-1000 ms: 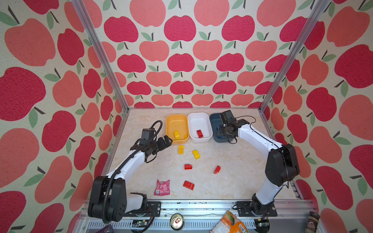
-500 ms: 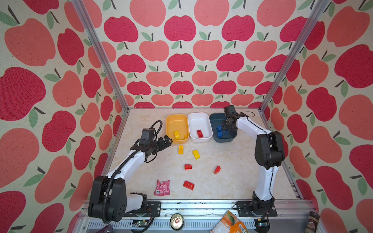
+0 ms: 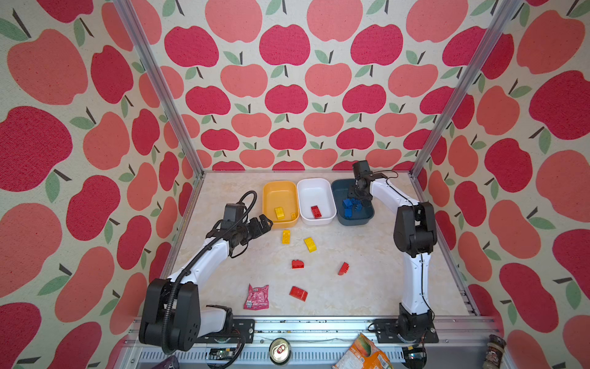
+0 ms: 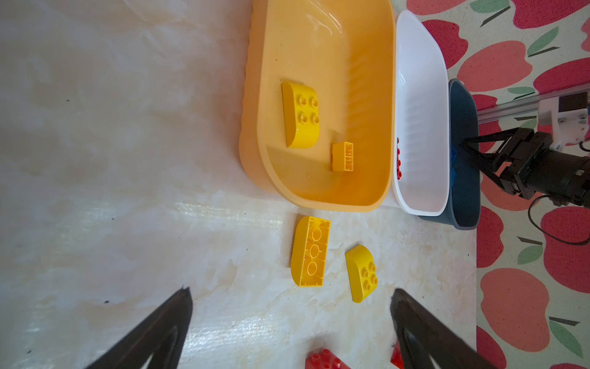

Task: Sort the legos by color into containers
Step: 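Carry the dark blue brick into the teal bin and open the right gripper, then move the right gripper down over the red brick nearer the robot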

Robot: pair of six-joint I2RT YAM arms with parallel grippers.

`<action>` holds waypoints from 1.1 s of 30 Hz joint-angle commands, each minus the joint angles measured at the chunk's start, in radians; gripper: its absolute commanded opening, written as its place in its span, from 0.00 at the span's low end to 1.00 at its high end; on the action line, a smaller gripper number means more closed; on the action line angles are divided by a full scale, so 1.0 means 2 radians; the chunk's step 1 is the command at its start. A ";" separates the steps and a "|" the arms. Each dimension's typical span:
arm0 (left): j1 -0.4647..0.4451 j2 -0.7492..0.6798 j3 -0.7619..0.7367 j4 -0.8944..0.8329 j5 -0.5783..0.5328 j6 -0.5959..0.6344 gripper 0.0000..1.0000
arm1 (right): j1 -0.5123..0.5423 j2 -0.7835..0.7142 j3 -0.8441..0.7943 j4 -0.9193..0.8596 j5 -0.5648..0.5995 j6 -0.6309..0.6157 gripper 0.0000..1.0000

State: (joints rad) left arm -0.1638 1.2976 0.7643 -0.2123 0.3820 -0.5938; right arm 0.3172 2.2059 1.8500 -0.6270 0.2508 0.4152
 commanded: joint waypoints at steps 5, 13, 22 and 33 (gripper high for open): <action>0.002 0.003 0.002 -0.009 0.002 0.005 0.99 | -0.003 -0.010 0.006 -0.020 -0.011 -0.006 0.68; 0.002 0.003 0.001 -0.007 0.003 0.005 0.99 | 0.001 -0.049 -0.022 -0.021 -0.018 -0.006 0.69; 0.003 0.003 0.001 -0.006 0.004 0.005 0.99 | 0.021 -0.130 -0.105 -0.034 -0.034 0.006 0.74; 0.002 0.005 -0.001 -0.001 0.005 0.004 0.99 | 0.066 -0.265 -0.273 -0.046 -0.063 0.086 0.80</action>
State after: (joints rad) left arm -0.1638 1.2980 0.7643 -0.2123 0.3824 -0.5938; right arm 0.4244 1.7306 1.3758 -0.6807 0.1555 0.5022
